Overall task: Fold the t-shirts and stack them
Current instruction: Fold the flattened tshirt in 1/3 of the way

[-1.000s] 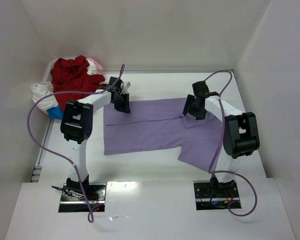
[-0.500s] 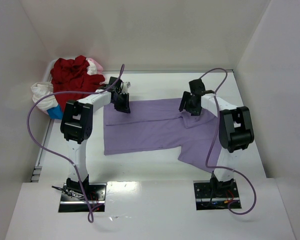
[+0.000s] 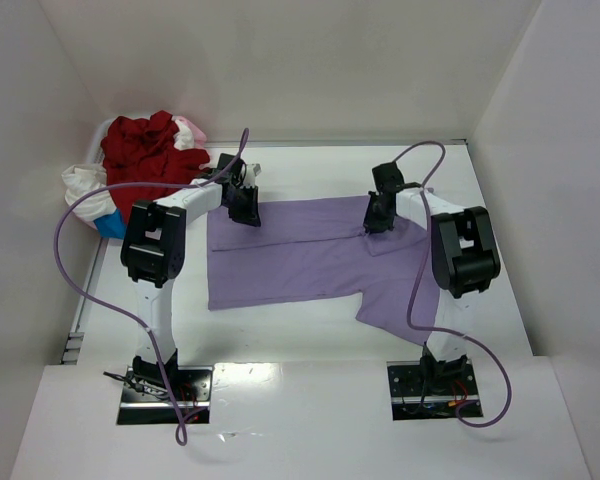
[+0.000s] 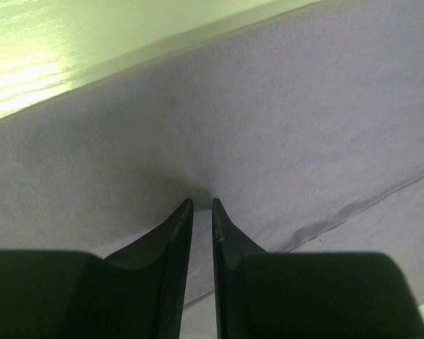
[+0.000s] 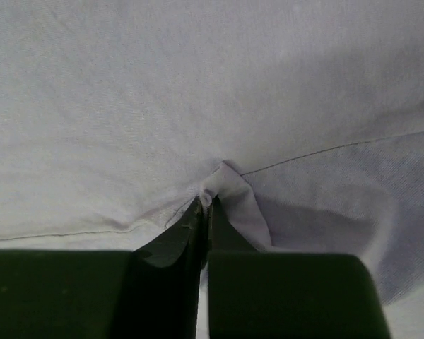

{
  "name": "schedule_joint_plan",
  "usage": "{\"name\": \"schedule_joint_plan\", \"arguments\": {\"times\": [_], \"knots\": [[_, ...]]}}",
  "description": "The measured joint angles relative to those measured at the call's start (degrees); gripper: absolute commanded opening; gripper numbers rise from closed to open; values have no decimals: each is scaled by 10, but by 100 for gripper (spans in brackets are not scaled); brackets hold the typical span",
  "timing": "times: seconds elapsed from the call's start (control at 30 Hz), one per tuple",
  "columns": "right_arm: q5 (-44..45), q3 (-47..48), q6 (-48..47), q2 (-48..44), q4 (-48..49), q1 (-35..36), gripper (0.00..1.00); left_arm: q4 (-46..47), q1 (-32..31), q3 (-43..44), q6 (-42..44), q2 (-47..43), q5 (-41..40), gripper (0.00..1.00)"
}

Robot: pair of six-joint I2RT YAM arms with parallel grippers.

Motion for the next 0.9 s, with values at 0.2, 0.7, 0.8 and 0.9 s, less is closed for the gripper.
{"name": "schedule_joint_plan", "arguments": {"times": [0.2, 0.7, 0.8, 0.9], "knots": [[-2, 2, 0, -4, -6, 0, 2, 0, 0, 0, 0, 0, 0, 25], [-131, -119, 1, -118, 0, 25, 23, 1, 0, 0, 0, 1, 2, 25], [-143, -132, 3, -118, -4, 35, 50, 1, 1, 0, 0, 1, 2, 25], [-142, -132, 1, -118, -6, 37, 66, 0, 0, 1, 0, 2, 2, 25]]}}
